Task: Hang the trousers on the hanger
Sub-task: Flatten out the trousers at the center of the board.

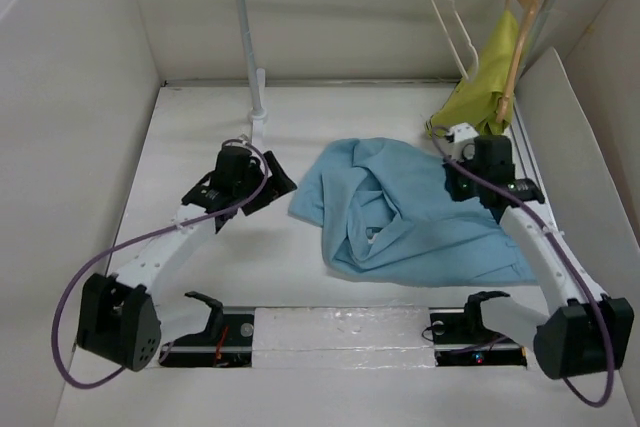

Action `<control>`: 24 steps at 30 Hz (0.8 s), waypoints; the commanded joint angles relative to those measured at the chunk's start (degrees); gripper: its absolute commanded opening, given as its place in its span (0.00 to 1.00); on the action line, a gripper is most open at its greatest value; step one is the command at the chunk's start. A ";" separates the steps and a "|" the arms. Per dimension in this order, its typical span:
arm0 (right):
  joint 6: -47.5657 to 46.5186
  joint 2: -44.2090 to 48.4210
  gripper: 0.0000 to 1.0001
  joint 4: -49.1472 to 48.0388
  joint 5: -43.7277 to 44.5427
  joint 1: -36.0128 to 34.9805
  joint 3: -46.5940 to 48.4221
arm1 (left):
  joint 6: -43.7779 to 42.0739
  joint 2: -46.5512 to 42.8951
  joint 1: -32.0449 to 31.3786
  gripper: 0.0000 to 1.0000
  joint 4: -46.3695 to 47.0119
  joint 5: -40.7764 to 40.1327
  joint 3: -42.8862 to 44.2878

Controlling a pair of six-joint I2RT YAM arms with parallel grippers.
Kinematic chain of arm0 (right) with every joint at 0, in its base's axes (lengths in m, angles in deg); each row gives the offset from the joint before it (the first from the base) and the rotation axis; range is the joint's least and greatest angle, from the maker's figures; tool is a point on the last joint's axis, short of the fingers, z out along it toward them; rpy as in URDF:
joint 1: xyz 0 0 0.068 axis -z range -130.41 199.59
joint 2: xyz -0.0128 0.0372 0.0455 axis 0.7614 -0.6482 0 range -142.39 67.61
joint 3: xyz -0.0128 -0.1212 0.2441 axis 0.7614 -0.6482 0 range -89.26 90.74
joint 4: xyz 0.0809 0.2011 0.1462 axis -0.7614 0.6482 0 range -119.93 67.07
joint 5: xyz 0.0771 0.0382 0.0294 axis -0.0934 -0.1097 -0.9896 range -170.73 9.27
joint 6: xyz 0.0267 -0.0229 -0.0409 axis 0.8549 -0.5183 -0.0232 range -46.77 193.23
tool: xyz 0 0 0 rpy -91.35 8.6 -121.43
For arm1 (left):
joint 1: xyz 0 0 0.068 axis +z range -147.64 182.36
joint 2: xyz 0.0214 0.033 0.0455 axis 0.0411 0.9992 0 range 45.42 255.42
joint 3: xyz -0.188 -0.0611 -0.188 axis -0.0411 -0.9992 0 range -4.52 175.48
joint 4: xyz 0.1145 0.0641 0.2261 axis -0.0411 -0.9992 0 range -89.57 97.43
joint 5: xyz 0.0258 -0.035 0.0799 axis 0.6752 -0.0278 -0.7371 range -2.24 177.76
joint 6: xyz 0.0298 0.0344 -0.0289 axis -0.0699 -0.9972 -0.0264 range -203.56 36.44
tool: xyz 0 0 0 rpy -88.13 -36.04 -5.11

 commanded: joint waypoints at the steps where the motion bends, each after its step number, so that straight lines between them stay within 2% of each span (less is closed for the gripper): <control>1: 1.62 4.96 0.11 -4.81 -7.80 -11.50 -2.79 | 0.68 5.69 -0.21 0.83 9.12 -0.07 -1.66; 2: 4.68 5.40 0.09 -7.28 -10.60 -15.01 -4.64 | 0.33 7.71 -0.21 0.82 9.83 -0.60 -0.70; 3: 6.10 5.32 0.09 -9.56 -11.67 -21.66 -6.92 | -0.20 12.69 -0.74 0.79 10.01 -0.69 0.09; 4: 7.86 3.92 0.15 -13.68 -11.86 -25.12 -7.20 | -0.47 15.26 -0.74 0.76 10.19 -0.86 0.89; 5: 9.79 2.26 0.39 -15.20 -11.51 -28.55 -6.94 | -0.56 17.72 -1.26 0.74 9.32 -0.43 2.98; 6: 10.33 0.41 0.53 -16.69 -10.73 -31.98 -5.90 | -0.82 22.27 -1.27 0.71 9.49 0.53 3.79; 7: 10.42 -4.30 0.63 -17.31 -9.50 -38.01 -2.58 | -1.08 24.23 -1.27 0.69 9.49 0.98 4.84; 8: 10.25 -7.05 0.72 -16.97 -7.49 -40.42 -0.54 | -0.91 25.73 -2.66 0.64 9.49 -0.24 6.41; 9: 9.73 -9.86 0.74 -15.75 -6.25 -42.19 1.91 | -0.82 28.36 -2.67 0.54 9.92 -0.51 6.78; 10: 9.37 -14.76 0.75 -14.70 -5.37 -44.73 5.59 | -0.47 29.34 -2.67 0.51 10.36 -0.51 7.30; 12: 8.84 -17.79 0.75 -14.94 -2.20 -45.46 7.73 | 0.32 31.62 -2.67 0.41 10.63 -1.30 7.83; 14: 9.54 -21.73 0.75 -17.84 -2.89 -45.46 8.70 | 0.85 33.04 -2.67 0.27 10.63 -2.53 8.88; 15: 9.72 -23.23 0.75 -18.63 -2.37 -44.94 9.05 | 1.11 34.09 -2.67 0.15 10.63 -2.97 9.15; 17: 9.55 -27.26 0.72 -20.04 0.07 -44.93 10.72 | 1.11 34.88 -2.67 0.00 10.72 -4.20 10.20; 18: 9.54 -28.42 0.67 -20.05 1.05 -44.93 11.34 | 1.46 35.06 -2.67 0.00 10.63 -4.90 10.56; 19: 9.63 -29.30 0.37 -20.31 1.67 -44.93 11.86 | 1.38 35.24 -1.89 0.00 10.46 -5.08 10.82; 20: 9.55 -30.18 0.22 -20.22 2.72 -45.45 12.65 | 1.46 35.24 -1.88 0.00 10.19 -5.00 11.43; 21: 9.20 -30.45 0.01 -18.39 3.86 -47.55 14.84 | 1.55 34.37 -0.14 0.00 9.93 -4.56 11.70; 24: 7.18 -27.92 0.00 -15.85 5.01 -51.32 16.52 | 1.20 31.74 1.27 0.00 10.10 -4.20 12.14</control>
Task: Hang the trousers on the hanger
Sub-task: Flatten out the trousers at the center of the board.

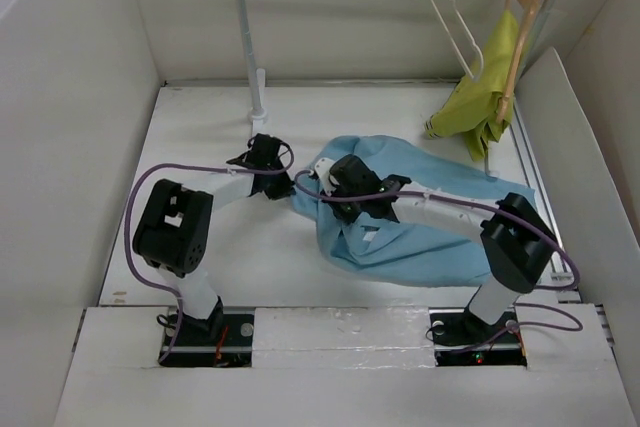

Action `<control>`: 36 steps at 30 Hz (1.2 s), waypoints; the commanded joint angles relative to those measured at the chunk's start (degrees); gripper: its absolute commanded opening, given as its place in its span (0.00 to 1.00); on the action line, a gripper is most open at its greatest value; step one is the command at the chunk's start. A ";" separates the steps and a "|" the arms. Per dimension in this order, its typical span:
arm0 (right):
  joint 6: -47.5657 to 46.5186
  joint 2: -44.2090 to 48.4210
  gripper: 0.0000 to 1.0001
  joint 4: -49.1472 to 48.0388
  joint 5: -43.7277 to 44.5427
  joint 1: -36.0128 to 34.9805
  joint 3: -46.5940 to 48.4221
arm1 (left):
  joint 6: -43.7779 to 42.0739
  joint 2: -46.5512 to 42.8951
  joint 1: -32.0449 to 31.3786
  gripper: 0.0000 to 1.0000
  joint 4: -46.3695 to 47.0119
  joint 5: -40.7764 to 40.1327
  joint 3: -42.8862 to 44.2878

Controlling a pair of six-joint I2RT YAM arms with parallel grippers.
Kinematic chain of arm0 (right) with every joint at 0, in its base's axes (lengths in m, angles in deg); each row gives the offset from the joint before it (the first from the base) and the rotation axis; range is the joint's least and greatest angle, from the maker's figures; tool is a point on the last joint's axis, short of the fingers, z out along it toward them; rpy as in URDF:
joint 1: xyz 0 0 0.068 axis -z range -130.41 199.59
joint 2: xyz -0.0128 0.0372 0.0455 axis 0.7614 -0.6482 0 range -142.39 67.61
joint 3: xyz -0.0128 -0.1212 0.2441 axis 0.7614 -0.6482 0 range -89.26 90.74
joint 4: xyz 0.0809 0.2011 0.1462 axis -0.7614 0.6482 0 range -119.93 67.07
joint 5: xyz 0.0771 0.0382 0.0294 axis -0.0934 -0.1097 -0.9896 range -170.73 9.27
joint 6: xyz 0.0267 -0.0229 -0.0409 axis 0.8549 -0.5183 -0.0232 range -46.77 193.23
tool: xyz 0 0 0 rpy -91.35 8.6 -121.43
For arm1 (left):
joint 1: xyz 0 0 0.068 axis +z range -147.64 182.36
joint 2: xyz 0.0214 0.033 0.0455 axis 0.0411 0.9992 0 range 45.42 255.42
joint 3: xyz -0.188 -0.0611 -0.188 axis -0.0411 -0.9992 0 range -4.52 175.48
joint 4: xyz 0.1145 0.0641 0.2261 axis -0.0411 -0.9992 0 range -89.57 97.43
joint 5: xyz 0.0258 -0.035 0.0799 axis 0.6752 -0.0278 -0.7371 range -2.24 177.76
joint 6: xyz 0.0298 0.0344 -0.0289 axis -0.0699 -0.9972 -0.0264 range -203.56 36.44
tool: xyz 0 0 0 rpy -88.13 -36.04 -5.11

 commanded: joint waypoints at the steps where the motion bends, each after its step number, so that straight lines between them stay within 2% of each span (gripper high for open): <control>1: -2.68 4.57 0.00 0.69 2.54 -6.10 5.62 | 0.09 -4.47 2.40 0.00 0.24 -1.89 2.57; 3: -4.62 7.73 0.00 2.97 0.36 -9.17 5.54 | 0.26 -7.45 3.62 0.00 0.16 -2.07 3.27; 5: -6.72 12.91 0.00 3.77 -6.55 -13.39 4.66 | 0.17 -9.56 4.15 0.00 -0.28 -2.33 5.02; 7: -7.17 16.43 0.00 4.48 -9.48 -17.16 2.48 | -0.18 -10.19 4.15 0.00 -1.16 -3.47 6.96; 8: -7.78 18.88 0.00 4.57 -15.07 -17.18 1.68 | -0.35 -10.36 4.15 0.00 -2.21 -4.60 8.97; 10: -8.40 20.13 0.00 6.07 -19.93 -17.79 0.09 | -0.79 -10.80 4.15 0.00 -3.35 -5.57 11.26; 11: -8.93 20.57 0.00 4.85 -26.13 -17.80 -3.31 | -1.14 -10.98 4.15 0.00 -4.06 -7.67 13.71; 14: -10.33 16.30 0.00 2.64 -28.38 -17.80 -6.93 | -2.63 -11.94 4.15 0.00 -7.82 -12.59 20.20; 18: -12.88 7.68 0.00 3.78 -28.38 -17.80 -4.93 | -4.66 -15.36 4.68 0.00 -11.53 -18.66 27.43; 22: -15.26 5.98 0.00 6.85 -28.93 -18.33 -2.11 | -7.82 -17.93 5.21 0.00 -11.00 -20.34 33.93; 23: -15.26 6.51 0.01 7.29 -26.40 -18.33 -2.11 | -8.78 -17.40 5.21 0.00 -14.49 -21.48 38.21; 25: -15.43 10.00 0.12 8.78 -24.27 -18.33 -2.11 | -8.88 -13.89 5.21 0.00 -20.82 -24.63 42.98; 26: -14.83 11.51 0.12 9.14 -22.09 -18.33 -2.20 | -8.88 -12.58 5.21 0.00 -25.64 -26.22 46.05; 28: -13.68 14.84 0.13 9.93 -19.96 -15.97 -2.98 | -8.97 -13.43 4.16 0.00 -27.96 -27.46 46.34; 29: -12.81 18.08 0.17 9.76 -18.91 -15.08 -3.51 | -9.05 -14.22 3.28 0.00 -28.58 -29.99 45.56; 30: -12.36 19.51 0.23 9.49 -18.81 -13.94 -4.04 | -9.75 -16.93 2.32 0.00 -28.41 -31.06 44.77; 31: -12.10 20.65 0.43 9.58 -18.90 -12.80 -4.57 | -9.93 -18.26 2.31 0.00 -27.89 -31.07 42.84; 32: -11.66 22.58 0.53 9.84 -18.73 -10.79 -5.53 | -10.02 -20.10 2.31 0.00 -27.18 -30.63 41.95; 34: -11.65 24.08 0.66 11.42 -18.38 -8.67 -5.71 | -10.72 -20.04 4.85 0.00 -27.70 -29.76 42.03; 36: -11.83 26.53 0.67 12.47 -18.11 -5.77 -5.63 | -11.16 -17.85 6.26 0.00 -30.16 -29.93 43.43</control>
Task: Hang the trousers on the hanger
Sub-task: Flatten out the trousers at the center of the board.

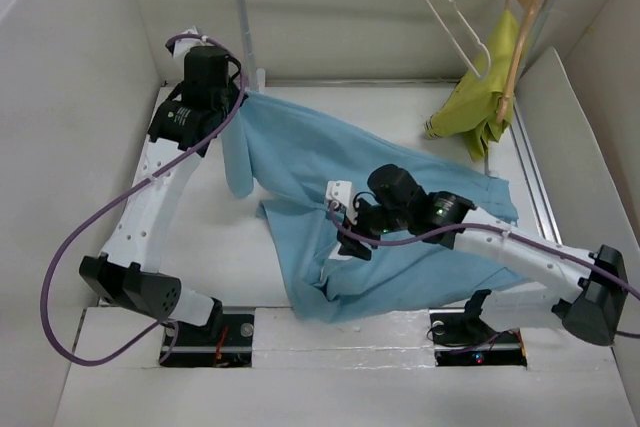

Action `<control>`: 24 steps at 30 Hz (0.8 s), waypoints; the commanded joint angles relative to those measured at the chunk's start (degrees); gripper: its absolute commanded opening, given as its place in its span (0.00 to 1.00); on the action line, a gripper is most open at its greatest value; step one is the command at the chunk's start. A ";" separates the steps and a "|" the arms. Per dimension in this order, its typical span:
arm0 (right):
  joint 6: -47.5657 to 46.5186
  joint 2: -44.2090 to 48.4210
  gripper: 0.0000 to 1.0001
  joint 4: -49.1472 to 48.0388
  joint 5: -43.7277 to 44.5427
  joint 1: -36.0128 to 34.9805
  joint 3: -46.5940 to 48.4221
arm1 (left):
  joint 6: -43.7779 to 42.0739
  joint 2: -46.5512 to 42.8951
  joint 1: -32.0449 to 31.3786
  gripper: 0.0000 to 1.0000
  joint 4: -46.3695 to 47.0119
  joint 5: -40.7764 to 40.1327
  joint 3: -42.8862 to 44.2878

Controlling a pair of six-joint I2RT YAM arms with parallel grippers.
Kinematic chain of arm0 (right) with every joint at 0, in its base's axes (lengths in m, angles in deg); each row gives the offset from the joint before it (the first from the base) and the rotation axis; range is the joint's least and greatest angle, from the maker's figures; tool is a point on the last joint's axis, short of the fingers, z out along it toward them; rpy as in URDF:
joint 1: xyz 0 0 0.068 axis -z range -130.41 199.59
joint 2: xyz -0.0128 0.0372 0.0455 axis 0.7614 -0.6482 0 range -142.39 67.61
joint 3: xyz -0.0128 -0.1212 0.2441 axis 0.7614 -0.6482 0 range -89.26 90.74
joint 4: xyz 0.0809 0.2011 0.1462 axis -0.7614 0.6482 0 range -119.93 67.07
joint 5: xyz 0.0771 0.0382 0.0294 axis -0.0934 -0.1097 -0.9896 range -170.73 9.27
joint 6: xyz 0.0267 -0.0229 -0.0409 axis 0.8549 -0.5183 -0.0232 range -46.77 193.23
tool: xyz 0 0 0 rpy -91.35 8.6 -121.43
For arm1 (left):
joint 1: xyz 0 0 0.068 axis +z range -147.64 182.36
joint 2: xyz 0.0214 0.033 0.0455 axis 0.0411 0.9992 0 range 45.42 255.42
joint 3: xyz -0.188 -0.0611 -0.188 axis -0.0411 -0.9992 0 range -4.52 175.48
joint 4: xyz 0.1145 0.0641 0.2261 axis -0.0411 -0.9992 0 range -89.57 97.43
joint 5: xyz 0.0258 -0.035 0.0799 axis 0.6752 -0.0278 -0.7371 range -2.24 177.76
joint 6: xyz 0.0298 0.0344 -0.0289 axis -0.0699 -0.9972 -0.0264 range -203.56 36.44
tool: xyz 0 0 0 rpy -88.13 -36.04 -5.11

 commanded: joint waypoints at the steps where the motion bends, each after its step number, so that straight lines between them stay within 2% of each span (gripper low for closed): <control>1: 0.15 2.79 0.68 3.27 1.56 3.40 -0.56 | -1.87 0.15 2.52 0.00 -1.92 -3.78 2.24; 4: -0.03 6.22 0.67 5.38 4.63 7.00 0.50 | -3.72 3.22 4.27 0.00 -1.50 -5.19 2.07; 5: 1.27 7.09 0.65 6.52 9.60 7.97 0.67 | -4.59 5.15 5.33 0.00 -0.19 -4.93 1.72; 6: 2.94 10.84 0.30 9.40 14.52 11.80 0.24 | -5.38 8.04 8.03 0.00 1.39 -3.80 1.72; 7: 2.96 10.88 0.30 9.43 14.57 11.84 0.24 | -5.39 8.07 9.45 0.00 1.41 -3.35 1.72; 8: 4.35 12.36 0.11 9.69 16.05 14.02 -0.37 | -5.74 11.63 10.86 0.00 2.45 -3.44 2.15; 9: 4.97 15.51 0.01 10.13 15.80 19.17 -1.86 | -6.09 13.76 12.35 0.00 2.81 -3.44 3.03; 10: 5.33 17.11 0.00 9.88 14.76 21.84 -2.74 | -6.27 16.22 13.76 0.00 2.73 -3.26 6.17; 11: 5.50 18.34 0.00 9.26 12.22 24.30 -3.80 | -6.27 21.46 16.39 0.07 1.60 -3.26 7.85; 12: 5.68 19.48 0.00 8.91 11.24 26.59 -4.59 | -6.27 24.04 17.63 0.37 0.45 -2.82 10.13; 13: 5.86 21.24 0.02 8.99 10.62 30.44 -5.99 | -6.18 26.93 18.95 0.55 -1.56 -0.47 15.72; 15: 6.29 22.39 0.15 10.56 10.35 33.62 -6.71 | -5.84 32.40 20.45 0.85 -7.89 0.17 20.77; 16: 6.56 23.53 0.30 11.53 10.96 36.42 -7.23 | -5.83 32.59 20.45 0.88 -8.52 -0.88 20.88; 18: 6.74 24.59 0.42 12.24 12.72 39.34 -8.37 | -5.22 27.51 20.45 0.87 -4.50 -1.24 15.63; 19: 6.91 24.85 0.52 12.42 13.42 41.01 -8.90 | -4.78 25.14 20.45 0.87 -2.65 -1.15 8.90; 21: 7.00 25.12 0.59 11.38 14.39 46.72 -10.83 | -3.64 17.15 20.45 0.84 4.11 0.68 0.36; 22: 7.09 24.86 0.65 10.50 14.65 48.74 -11.45 | -2.85 14.07 20.45 0.81 9.01 3.48 -9.52; 24: 7.00 23.02 0.66 7.26 13.00 55.85 -13.38 | -0.57 7.47 20.45 0.72 12.55 5.69 -18.45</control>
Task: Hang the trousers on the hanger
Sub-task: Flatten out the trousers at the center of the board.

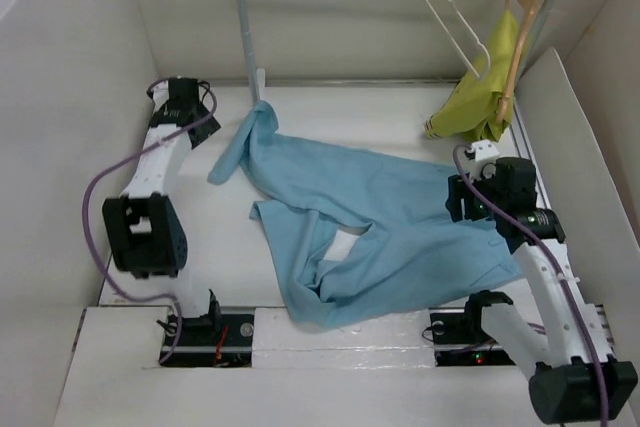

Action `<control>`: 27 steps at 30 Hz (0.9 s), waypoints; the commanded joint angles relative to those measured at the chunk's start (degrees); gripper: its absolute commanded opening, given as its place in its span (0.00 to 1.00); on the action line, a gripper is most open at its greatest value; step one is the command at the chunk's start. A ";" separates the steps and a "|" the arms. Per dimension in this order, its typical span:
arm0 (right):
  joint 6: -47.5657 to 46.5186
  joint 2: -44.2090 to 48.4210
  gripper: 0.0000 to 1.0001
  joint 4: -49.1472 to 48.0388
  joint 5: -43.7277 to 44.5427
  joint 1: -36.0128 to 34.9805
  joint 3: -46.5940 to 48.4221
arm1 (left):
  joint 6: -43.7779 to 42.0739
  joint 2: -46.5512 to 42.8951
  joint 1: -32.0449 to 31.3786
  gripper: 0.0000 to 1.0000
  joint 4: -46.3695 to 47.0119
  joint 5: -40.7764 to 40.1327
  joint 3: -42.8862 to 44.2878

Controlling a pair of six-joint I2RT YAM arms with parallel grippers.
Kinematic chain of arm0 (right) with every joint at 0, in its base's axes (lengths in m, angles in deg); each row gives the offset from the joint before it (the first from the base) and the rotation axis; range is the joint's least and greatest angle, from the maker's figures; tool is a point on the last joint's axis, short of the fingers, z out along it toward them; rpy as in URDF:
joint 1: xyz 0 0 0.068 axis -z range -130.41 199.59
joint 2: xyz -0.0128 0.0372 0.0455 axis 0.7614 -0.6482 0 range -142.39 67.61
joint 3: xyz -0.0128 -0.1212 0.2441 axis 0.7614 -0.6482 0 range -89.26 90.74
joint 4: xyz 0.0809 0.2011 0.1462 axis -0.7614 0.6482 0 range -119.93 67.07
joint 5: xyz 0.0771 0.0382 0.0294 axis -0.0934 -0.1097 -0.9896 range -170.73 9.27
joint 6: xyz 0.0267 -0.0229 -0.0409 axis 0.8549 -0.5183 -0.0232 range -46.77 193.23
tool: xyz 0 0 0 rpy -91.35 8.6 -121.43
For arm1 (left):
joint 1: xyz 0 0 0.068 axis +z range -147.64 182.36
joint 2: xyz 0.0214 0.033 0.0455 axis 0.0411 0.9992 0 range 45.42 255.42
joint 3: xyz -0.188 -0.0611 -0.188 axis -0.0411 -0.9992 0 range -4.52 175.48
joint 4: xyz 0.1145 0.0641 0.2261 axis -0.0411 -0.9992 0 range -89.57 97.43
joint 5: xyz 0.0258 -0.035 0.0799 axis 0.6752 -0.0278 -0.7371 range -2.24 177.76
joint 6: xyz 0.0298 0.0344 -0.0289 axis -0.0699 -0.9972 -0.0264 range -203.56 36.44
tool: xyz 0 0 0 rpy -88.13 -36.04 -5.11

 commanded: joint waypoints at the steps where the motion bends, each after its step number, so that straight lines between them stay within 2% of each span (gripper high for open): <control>1: 1.01 -2.10 0.69 -5.19 -0.52 7.95 -2.21 | 4.94 -12.80 -0.64 0.71 11.13 6.00 -15.99; 3: 1.19 -5.60 0.69 -9.66 -6.65 14.88 -3.80 | 6.62 -14.49 -0.11 0.69 12.39 6.46 -20.97; 6: 0.49 -10.26 0.70 -11.27 -13.00 19.65 -3.02 | 7.86 -12.12 0.51 0.69 12.05 8.04 -23.37; 11: -1.18 -9.93 0.73 -11.79 -13.09 22.39 -3.54 | 9.53 -8.79 1.55 0.72 13.71 5.59 -22.57; 14: -1.45 -10.19 0.73 -11.81 -15.80 23.01 -4.59 | 9.44 -2.66 3.14 0.73 13.37 10.32 -19.86; 19: -2.33 -10.46 0.73 -13.12 -19.42 23.01 -6.70 | 11.11 4.75 3.67 0.72 13.70 12.17 -16.87; 22: -3.56 -10.89 0.74 -12.33 -17.59 23.01 -7.49 | 12.60 8.26 3.67 0.66 14.24 13.84 -15.99; 23: -3.47 -11.77 0.74 -12.94 -17.40 24.14 -8.19 | 13.39 9.49 3.67 0.39 14.85 14.19 -15.46; 24: -3.21 -11.77 0.74 -12.94 -17.40 24.15 -8.20 | 13.66 10.12 3.67 0.39 14.86 14.20 -15.46; 25: -2.95 -12.04 0.74 -13.64 -18.62 24.67 -8.37 | 13.75 10.38 3.67 0.08 14.68 14.02 -15.28; 26: -2.60 -12.82 0.74 -14.00 -19.07 24.68 -8.55 | 13.84 10.65 3.67 0.00 14.42 13.50 -14.93; 27: -1.46 -13.35 0.73 -14.87 -19.42 25.20 -8.46 | 13.92 9.52 4.37 0.00 11.81 11.67 -12.67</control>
